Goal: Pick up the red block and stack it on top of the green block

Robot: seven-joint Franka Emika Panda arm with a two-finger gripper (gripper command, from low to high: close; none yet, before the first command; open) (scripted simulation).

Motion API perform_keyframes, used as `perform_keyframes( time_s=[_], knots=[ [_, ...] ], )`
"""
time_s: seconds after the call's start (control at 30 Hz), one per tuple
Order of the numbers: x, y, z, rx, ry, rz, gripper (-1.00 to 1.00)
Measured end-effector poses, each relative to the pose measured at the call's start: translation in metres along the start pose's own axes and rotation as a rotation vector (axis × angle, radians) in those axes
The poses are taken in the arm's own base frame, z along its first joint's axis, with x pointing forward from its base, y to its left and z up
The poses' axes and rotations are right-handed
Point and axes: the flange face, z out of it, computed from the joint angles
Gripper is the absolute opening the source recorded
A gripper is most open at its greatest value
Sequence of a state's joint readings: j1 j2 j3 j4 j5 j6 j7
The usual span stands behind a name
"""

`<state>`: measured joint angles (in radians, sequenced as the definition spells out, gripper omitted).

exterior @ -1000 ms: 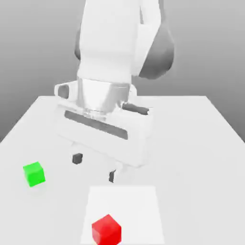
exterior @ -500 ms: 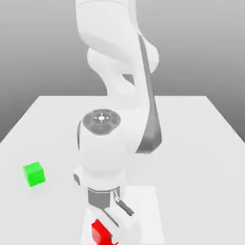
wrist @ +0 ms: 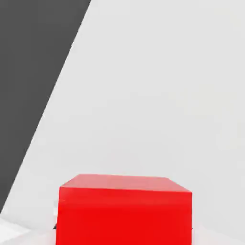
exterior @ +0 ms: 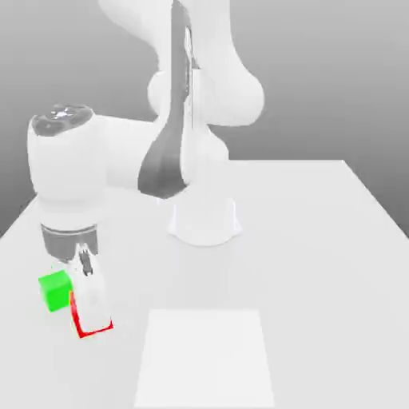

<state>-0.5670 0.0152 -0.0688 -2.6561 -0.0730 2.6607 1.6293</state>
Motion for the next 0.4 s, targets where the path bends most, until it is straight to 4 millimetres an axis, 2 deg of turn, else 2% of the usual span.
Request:
perform_keyframes(
  time_s=[0.03,0.1,0.17,0.3,0.33,0.4],
  knots=[
    [0.032,0.010,-0.002,0.000,-0.006,0.075,-1.00],
    [0.067,0.033,-0.007,0.004,-0.023,0.166,-1.00],
    [0.077,0.042,0.003,0.006,-0.033,0.197,-1.00],
    [0.077,0.044,0.041,0.007,-0.035,0.202,-1.00],
    [0.077,0.045,0.051,0.007,-0.035,0.202,1.00],
    [0.077,0.045,0.051,0.007,-0.035,0.201,1.00]
  ],
)
